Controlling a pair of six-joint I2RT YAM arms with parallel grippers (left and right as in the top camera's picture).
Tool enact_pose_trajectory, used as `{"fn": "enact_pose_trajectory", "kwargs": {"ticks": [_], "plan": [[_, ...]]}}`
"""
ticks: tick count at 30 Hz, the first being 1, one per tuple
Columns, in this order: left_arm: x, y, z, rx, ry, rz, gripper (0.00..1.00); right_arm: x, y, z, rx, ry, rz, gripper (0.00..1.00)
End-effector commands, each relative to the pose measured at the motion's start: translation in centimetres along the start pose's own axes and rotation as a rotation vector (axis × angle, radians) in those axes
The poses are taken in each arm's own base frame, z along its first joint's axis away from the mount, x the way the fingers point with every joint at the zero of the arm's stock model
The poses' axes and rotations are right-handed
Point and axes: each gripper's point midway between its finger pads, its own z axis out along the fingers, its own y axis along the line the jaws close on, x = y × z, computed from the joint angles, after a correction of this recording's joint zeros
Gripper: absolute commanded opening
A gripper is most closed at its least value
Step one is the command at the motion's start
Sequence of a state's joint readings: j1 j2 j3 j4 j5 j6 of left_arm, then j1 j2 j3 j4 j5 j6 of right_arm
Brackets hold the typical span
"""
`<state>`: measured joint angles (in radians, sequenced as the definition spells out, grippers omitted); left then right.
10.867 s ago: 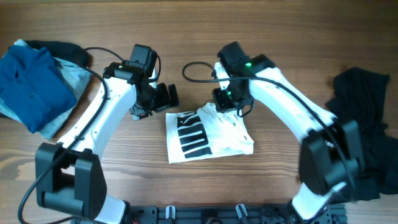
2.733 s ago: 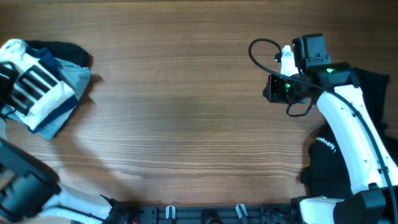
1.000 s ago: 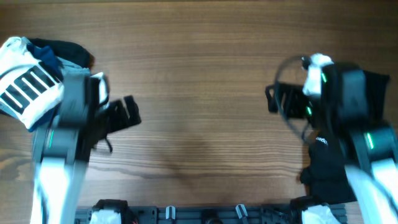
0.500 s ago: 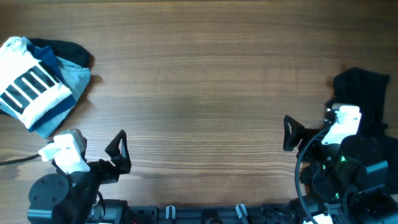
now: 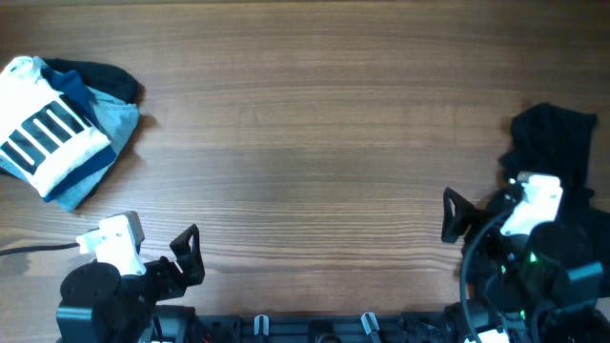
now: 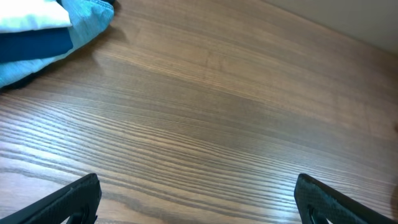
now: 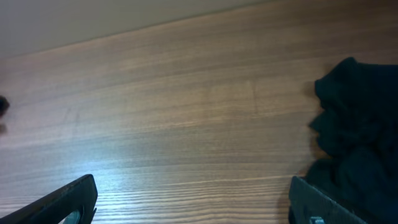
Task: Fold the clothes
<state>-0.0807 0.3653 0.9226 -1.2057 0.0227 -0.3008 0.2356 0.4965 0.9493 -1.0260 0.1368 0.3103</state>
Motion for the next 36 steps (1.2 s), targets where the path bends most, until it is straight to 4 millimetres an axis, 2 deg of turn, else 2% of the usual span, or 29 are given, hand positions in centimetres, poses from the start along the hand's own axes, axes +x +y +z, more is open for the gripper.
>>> {"fn": "enact_pose_trajectory", "kwargs": {"ticks": [1,3,5,9,11,14,19,21,24,25,26,36], "plan": [[0.0,0.2,0.0,-0.008,-0.007,0.008,1.0,0.1,-1.2,-1.6,0.026,-0.072,0.004,1.0],[0.0,0.2,0.0,-0.007,-0.008,0.008,1.0,0.4,-1.1,-1.7,-0.002,-0.132,-0.035,1.0],[0.0,0.2,0.0,-0.007,-0.008,0.008,1.0,1.4,-0.8,-0.8,-0.038,-0.182,-0.06,1.0],[0.0,0.2,0.0,-0.008,-0.007,0.008,1.0,3.7,-0.1,1.8,-0.135,-0.3,-0.047,1.0],[0.0,0.2,0.0,-0.007,-0.008,0.008,1.0,4.7,0.4,3.4,-0.178,-0.294,-0.049,1.0],[0.0,0.2,0.0,-0.007,-0.008,0.008,1.0,4.0,0.5,4.5,-0.183,-0.358,-0.076,1.0],[0.0,0.2,0.0,-0.007,-0.008,0.008,1.0,2.0,0.2,6.8,-0.158,-0.578,-0.172,1.0],[0.0,0.2,0.0,-0.007,-0.007,0.008,1.0,2.1,-0.1,7.9,-0.157,-0.685,-0.186,1.0],[0.0,0.2,0.0,-0.008,-0.007,0.008,1.0,3.0,0.0,8.6,-0.14,-0.648,-0.269,1.0],[0.0,0.2,0.0,-0.008,-0.007,0.008,1.0,4.3,0.0,9.5,-0.154,-0.583,-0.27,1.0],[0.0,0.2,0.0,-0.007,-0.008,0.008,1.0,4.8,0.1,9.7,-0.17,-0.56,-0.235,1.0],[0.0,0.2,0.0,-0.007,-0.008,0.008,1.0,4.8,0.1,9.7,-0.169,-0.559,-0.241,0.99]]}}
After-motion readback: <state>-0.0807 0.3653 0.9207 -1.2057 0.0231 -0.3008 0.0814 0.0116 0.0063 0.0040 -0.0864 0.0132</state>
